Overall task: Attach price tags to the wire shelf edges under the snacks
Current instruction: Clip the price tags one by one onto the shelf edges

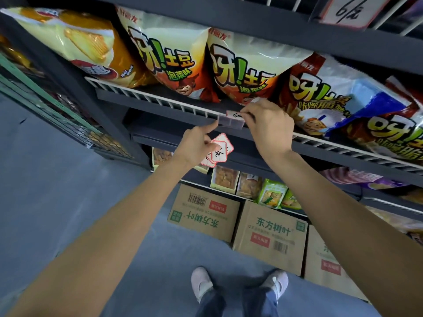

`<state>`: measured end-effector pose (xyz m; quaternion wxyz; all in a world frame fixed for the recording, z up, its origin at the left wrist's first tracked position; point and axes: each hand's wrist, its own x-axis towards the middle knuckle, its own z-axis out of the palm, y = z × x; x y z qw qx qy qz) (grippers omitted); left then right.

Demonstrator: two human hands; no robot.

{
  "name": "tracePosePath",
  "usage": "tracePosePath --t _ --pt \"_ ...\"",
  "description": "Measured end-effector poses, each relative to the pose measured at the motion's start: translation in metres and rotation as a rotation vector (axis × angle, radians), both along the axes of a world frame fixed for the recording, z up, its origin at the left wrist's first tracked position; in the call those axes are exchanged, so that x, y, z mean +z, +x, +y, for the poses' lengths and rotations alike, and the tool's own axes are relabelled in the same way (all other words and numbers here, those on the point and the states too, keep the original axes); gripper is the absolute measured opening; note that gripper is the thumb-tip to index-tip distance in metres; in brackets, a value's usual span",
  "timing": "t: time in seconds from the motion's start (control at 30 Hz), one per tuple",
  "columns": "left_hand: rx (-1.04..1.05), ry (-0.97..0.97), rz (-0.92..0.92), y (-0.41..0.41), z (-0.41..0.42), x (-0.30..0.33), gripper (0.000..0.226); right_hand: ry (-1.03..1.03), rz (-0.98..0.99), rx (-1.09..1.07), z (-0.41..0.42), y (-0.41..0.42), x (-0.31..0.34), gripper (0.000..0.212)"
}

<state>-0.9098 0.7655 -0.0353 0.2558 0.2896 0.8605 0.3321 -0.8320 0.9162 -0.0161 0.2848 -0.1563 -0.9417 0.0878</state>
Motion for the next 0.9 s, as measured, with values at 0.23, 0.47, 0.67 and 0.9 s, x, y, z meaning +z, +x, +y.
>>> tracePosePath --t 0.23,0.47,0.67,0.9 --pt "-0.055 -0.077 0.001 -0.008 -0.006 -0.001 0.071 0.084 -0.129 0.001 -0.004 -0.005 -0.012 0.008" --pt "-0.087 -0.107 -0.023 -0.012 -0.008 0.0 0.074 0.232 0.023 0.006 -0.003 -0.015 -0.01 0.005" --pt "-0.115 -0.151 0.006 -0.016 -0.01 0.003 0.074 0.2 0.055 0.013 -0.004 -0.015 -0.012 0.007" --pt "-0.109 -0.18 0.002 -0.013 -0.008 0.006 0.072 0.194 0.001 0.059 -0.002 -0.008 -0.022 0.007"
